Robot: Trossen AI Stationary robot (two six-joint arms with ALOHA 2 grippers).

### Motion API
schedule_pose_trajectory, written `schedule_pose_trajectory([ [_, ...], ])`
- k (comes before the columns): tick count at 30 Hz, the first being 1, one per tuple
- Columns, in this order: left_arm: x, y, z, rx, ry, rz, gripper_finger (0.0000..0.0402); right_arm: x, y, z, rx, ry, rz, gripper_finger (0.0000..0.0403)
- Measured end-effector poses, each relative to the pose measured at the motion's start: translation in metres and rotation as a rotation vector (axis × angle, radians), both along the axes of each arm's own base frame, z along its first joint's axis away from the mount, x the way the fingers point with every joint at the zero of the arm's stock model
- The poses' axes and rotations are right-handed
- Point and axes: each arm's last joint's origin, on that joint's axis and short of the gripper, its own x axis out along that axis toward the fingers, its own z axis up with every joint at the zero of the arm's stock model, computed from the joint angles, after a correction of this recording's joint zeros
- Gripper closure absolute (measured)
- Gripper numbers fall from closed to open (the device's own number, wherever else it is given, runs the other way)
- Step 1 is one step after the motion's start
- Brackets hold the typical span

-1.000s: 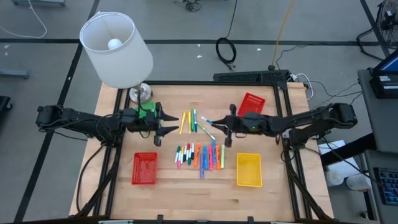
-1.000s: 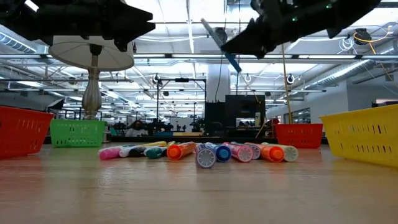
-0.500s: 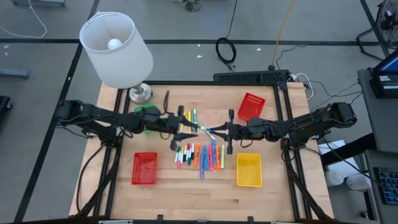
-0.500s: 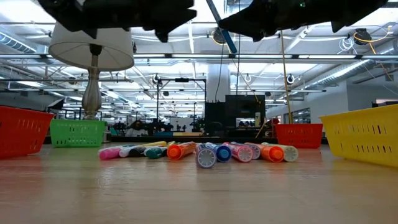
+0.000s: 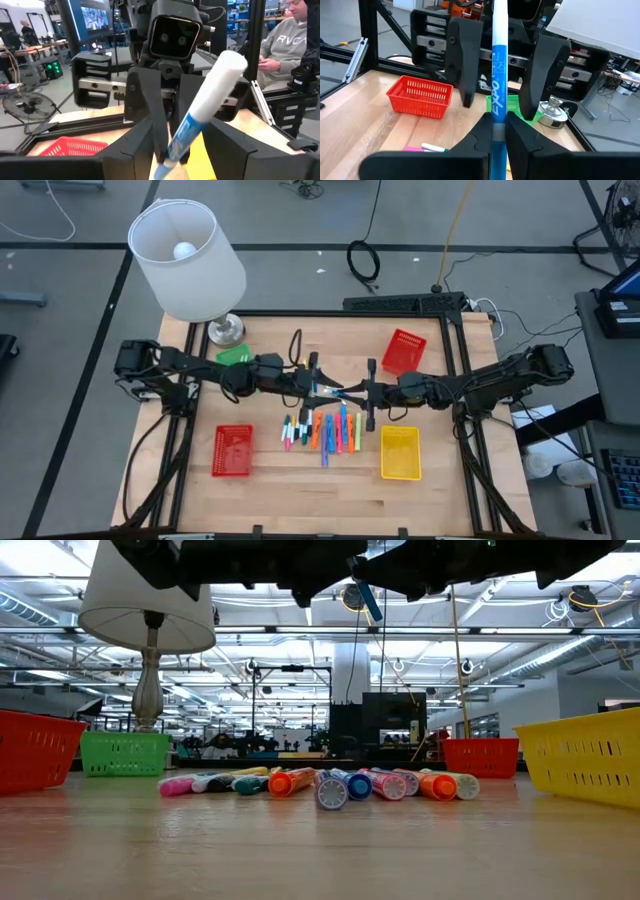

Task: Pick & Place Markers
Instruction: Put the blue marker pen into the green basket

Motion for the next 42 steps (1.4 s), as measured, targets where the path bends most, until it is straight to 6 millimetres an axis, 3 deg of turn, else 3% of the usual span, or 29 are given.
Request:
schedule_pose_trajectory([
  [30, 0.0059, 0.0001, 0.0041, 0.013, -0.026, 0.008, 0.0234, -0.0010, 0.0017, 0.0038, -0.030, -0.023, 0.009, 0.0381],
  [34, 0.0059, 0.0001, 0.0041, 0.028, -0.028, 0.007, 0.0268, -0.0010, 0.0017, 0.0038, -0.031, -0.022, 0.009, 0.0381],
  [39, 0.0056, -0.0012, 0.0042, 0.071, -0.038, -0.040, 0.0362, -0.0010, 0.0017, 0.0038, -0.023, -0.023, 0.009, 0.0380],
  [42, 0.0056, -0.0014, 0.0042, 0.075, -0.038, -0.045, 0.0371, -0.0010, 0.0018, 0.0036, -0.016, -0.020, 0.010, 0.0380],
])
